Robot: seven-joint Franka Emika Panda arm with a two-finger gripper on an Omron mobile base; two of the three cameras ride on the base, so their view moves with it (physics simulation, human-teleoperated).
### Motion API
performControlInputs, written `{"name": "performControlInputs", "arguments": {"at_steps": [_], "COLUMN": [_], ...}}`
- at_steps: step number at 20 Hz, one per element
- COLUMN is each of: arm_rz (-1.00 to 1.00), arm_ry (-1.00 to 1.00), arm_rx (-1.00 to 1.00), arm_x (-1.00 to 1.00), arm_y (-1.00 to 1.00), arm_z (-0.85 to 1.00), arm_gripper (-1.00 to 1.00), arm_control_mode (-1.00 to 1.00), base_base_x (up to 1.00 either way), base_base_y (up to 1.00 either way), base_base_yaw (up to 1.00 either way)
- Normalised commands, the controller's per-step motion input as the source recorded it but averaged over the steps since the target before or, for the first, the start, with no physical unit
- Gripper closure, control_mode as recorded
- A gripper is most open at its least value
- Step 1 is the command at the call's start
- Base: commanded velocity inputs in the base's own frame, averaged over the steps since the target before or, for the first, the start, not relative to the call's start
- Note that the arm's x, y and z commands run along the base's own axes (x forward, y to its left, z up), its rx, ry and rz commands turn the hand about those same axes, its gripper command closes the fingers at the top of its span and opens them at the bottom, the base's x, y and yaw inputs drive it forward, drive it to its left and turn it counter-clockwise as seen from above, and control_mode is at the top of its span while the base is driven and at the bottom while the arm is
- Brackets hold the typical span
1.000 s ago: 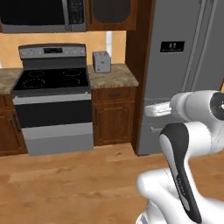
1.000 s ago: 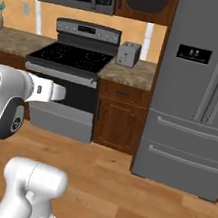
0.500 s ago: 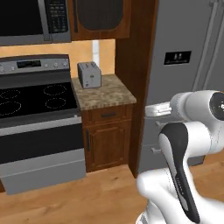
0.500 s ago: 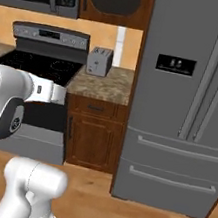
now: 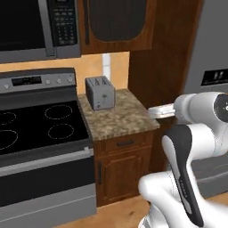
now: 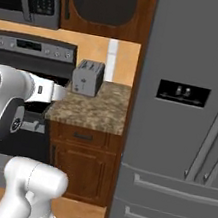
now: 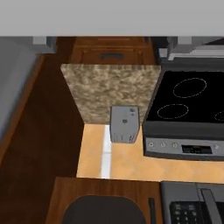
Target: Navigate to the toaster.
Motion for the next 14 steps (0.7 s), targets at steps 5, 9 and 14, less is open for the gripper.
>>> {"name": "performControlInputs", "arguments": {"at_steps": [5, 9, 14], "arm_rz": [0.0, 0.0, 0.0], "arm_ry": [0.0, 0.0, 0.0], "arm_rx": [0.0, 0.0, 0.0], "arm_x": [0.0, 0.0, 0.0], "arm_y": [0.0, 0.0, 0.0], "arm_z": [0.0, 0.0, 0.0], "arm_gripper": [-1.0, -1.0, -1.0], "arm_control_mode": [1.0, 1.0, 1.0], "base_base_x": [1.0, 1.0, 0.95], "base_base_y": [0.87, 0.3, -0.44], "base_base_yaw": [-0.07, -0.01, 0.11]}}
